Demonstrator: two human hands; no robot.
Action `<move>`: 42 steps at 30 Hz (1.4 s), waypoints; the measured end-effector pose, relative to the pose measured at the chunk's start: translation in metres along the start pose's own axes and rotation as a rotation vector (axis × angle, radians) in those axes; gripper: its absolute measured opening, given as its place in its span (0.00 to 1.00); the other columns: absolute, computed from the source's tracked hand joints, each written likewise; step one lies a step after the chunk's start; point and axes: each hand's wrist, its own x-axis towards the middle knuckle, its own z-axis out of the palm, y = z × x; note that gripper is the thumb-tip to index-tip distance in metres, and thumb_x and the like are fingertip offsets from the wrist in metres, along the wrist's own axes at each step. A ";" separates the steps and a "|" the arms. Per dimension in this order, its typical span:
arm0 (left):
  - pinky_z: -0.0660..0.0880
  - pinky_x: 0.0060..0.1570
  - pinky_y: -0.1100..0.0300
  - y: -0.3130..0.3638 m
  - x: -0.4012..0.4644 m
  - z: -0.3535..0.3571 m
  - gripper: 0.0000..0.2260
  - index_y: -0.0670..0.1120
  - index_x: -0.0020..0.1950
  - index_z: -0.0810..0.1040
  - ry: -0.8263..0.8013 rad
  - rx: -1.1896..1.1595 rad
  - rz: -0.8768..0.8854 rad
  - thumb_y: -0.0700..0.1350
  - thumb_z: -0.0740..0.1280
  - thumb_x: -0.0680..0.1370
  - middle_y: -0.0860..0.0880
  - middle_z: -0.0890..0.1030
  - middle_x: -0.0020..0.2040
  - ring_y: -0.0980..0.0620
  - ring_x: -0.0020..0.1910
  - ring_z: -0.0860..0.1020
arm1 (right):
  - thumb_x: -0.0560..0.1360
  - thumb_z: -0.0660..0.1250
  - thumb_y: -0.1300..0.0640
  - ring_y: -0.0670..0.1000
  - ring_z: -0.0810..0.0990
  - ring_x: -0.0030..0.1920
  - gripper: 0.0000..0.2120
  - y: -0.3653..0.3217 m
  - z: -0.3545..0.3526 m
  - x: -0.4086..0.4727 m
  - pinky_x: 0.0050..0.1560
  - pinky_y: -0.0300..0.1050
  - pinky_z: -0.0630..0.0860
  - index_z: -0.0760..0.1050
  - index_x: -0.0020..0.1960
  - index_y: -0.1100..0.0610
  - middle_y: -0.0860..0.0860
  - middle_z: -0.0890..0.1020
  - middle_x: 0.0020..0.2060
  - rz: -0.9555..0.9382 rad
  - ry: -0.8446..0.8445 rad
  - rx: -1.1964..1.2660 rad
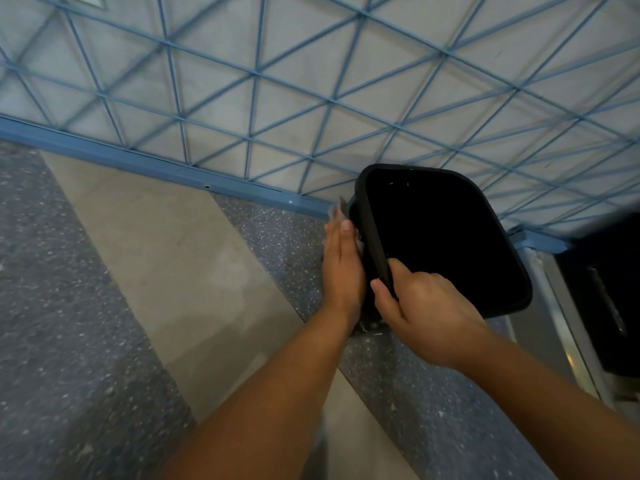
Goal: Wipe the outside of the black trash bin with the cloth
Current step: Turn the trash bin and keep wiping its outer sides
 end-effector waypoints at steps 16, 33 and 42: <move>0.53 0.84 0.46 -0.003 -0.004 -0.004 0.23 0.64 0.77 0.64 -0.061 0.055 0.114 0.67 0.54 0.82 0.56 0.61 0.83 0.54 0.84 0.58 | 0.78 0.48 0.39 0.51 0.79 0.35 0.20 0.005 0.004 -0.001 0.38 0.50 0.78 0.68 0.52 0.53 0.50 0.79 0.34 -0.025 0.052 0.025; 0.49 0.84 0.58 -0.013 -0.014 -0.007 0.23 0.59 0.79 0.58 -0.125 0.027 0.168 0.58 0.52 0.84 0.59 0.57 0.83 0.60 0.84 0.52 | 0.80 0.49 0.43 0.54 0.80 0.37 0.17 0.005 0.001 0.000 0.41 0.53 0.77 0.68 0.53 0.53 0.53 0.81 0.38 -0.037 0.043 0.000; 0.49 0.85 0.52 -0.009 -0.011 -0.008 0.25 0.55 0.82 0.57 -0.096 0.059 0.191 0.56 0.52 0.84 0.57 0.57 0.83 0.57 0.85 0.51 | 0.80 0.48 0.42 0.53 0.80 0.37 0.17 0.005 0.002 -0.001 0.40 0.53 0.77 0.69 0.53 0.53 0.52 0.81 0.37 -0.040 0.050 0.010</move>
